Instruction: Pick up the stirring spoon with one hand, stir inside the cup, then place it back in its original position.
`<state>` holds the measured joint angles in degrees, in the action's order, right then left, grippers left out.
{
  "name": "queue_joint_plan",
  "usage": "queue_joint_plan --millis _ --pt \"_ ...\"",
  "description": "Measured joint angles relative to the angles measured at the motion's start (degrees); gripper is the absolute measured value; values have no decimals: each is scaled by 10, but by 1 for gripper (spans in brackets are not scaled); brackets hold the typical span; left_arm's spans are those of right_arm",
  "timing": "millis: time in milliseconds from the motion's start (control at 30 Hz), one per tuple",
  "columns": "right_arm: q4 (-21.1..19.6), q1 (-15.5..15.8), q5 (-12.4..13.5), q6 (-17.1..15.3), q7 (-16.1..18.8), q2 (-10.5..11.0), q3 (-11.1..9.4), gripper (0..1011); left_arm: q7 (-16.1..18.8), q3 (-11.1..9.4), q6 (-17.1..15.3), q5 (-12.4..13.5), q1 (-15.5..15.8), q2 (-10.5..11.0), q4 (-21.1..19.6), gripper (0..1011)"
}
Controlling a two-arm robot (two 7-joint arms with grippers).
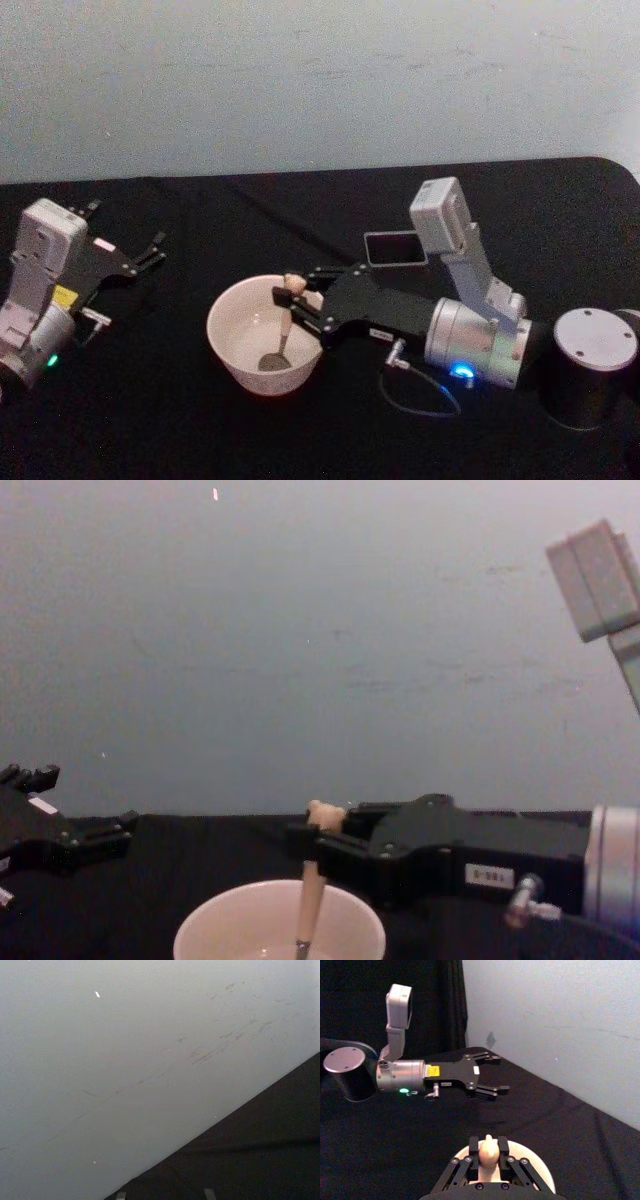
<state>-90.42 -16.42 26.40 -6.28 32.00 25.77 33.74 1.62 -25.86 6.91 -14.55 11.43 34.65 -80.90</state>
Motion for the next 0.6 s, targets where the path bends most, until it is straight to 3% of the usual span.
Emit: queue_joint_plan --millis 300,600 --pt "16 -14 -6 -5 -4 -20 14 215 0 0 0 0 0 0 0 1001" --pt "64 -45 -27 -1 -24 -55 20 215 0 0 0 0 0 0 0 1002"
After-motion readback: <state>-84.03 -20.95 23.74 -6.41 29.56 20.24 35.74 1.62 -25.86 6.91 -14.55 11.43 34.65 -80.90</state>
